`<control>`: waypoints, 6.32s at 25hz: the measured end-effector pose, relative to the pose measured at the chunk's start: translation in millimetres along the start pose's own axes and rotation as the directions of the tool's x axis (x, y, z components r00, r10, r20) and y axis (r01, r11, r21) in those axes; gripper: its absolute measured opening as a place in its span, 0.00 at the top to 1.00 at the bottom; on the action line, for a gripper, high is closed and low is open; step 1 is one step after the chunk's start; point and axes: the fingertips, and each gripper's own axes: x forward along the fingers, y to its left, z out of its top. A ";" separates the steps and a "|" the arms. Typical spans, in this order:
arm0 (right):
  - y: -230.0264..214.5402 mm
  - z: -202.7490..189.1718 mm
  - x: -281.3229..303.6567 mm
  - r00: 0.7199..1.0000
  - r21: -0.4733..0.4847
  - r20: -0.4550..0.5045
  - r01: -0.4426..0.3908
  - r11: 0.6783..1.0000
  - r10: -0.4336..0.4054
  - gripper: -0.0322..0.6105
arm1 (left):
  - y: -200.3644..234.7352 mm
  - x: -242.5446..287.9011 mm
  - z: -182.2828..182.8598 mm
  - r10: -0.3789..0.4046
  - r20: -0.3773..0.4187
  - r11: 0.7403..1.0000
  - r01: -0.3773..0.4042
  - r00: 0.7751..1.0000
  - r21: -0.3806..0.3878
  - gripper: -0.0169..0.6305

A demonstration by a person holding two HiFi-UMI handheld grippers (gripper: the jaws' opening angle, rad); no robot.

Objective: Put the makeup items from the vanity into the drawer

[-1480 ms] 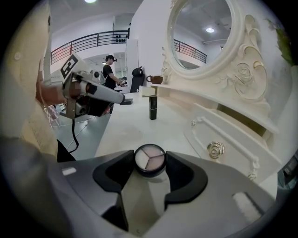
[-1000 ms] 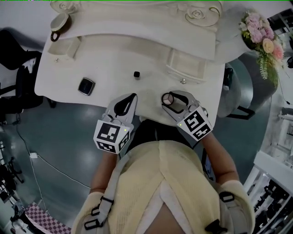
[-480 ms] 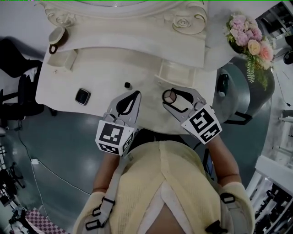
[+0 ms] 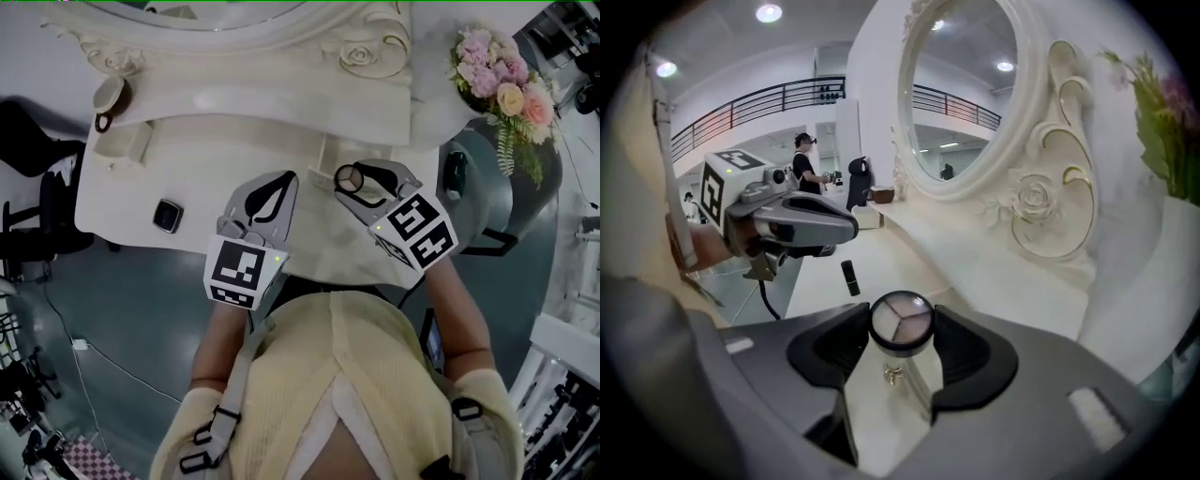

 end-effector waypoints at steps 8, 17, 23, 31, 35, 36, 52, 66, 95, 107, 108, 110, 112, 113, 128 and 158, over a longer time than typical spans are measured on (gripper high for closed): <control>-26.7 -6.8 13.2 0.997 0.183 -0.074 0.013 0.983 0.001 0.61 | 4.7 31.6 7.5 -0.072 -0.025 0.997 0.072 0.997 0.023 0.97; -33.8 -16.5 33.2 0.983 0.303 -0.170 -0.017 0.953 0.072 0.61 | 2.7 61.3 0.9 -0.135 -0.103 0.990 0.138 0.985 0.016 0.97; -43.9 -22.5 36.0 0.979 0.400 -0.197 0.025 0.916 0.060 0.61 | 5.9 74.0 -7.5 -0.145 -0.153 0.989 0.146 0.978 -0.001 0.97; -54.3 -35.3 42.4 0.944 0.421 -0.329 0.144 0.896 0.003 0.61 | 0.9 86.4 -21.2 -0.173 -0.219 0.984 0.179 0.960 0.004 0.97; -53.1 -38.8 47.0 0.929 0.491 -0.368 0.165 0.856 0.032 0.61 | 2.2 92.2 -27.1 -0.168 -0.244 0.985 0.172 0.955 -0.005 0.97; -52.8 -39.0 47.8 0.926 0.499 -0.376 0.169 0.850 0.036 0.61 | 2.1 93.2 -28.7 -0.168 -0.252 0.985 0.172 0.953 -0.006 0.97; -60.0 -51.2 51.3 0.852 0.410 -0.523 0.241 0.880 0.011 0.60 | 4.4 98.7 -31.6 -0.207 -0.240 0.977 0.191 0.948 -0.091 0.97; -57.1 -46.7 44.4 0.886 0.397 -0.464 0.194 0.897 0.014 0.64 | 10.7 80.2 -10.4 -0.178 -0.135 0.978 0.159 0.975 -0.138 0.97; 40.5 82.5 23.4 0.983 -0.014 0.144 -0.109 0.994 0.110 0.70 | 88.5 -90.5 1.1 0.320 0.091 0.911 -0.279 0.943 -0.305 0.97; 99.2 79.8 83.2 0.967 -0.200 0.099 -0.212 0.957 0.235 0.69 | 93.7 -135.6 -38.4 0.453 0.060 0.838 -0.401 0.890 -0.371 0.97; 102.1 78.0 88.4 0.968 -0.208 0.088 -0.214 0.954 0.236 0.69 | 92.9 -136.6 -40.6 0.458 0.061 0.835 -0.406 0.887 -0.373 0.97; 105.4 73.0 98.8 0.971 -0.219 0.066 -0.210 0.953 0.229 0.69 | 91.0 -137.9 -44.9 0.468 0.063 0.830 -0.413 0.882 -0.376 0.97; 107.0 67.3 108.6 0.975 -0.230 0.045 -0.200 0.952 0.216 0.69 | 88.7 -139.2 -49.6 0.477 0.062 0.824 -0.421 0.877 -0.380 0.97; 107.7 64.2 113.1 0.977 -0.236 0.034 -0.198 0.951 0.211 0.69 | 87.4 -139.4 -52.4 0.479 0.058 0.821 -0.423 0.876 -0.383 0.97; 108.5 36.7 141.8 0.985 -0.266 -0.060 -0.171 0.949 0.161 0.78 | 82.6 -134.7 -79.4 0.470 -0.019 0.808 -0.439 0.882 -0.394 0.97; 32.9 80.4 16.5 0.979 -0.127 0.200 0.064 0.990 -0.037 0.79 | 38.0 -43.1 -15.3 0.156 0.078 0.952 -0.128 0.985 -0.277 0.97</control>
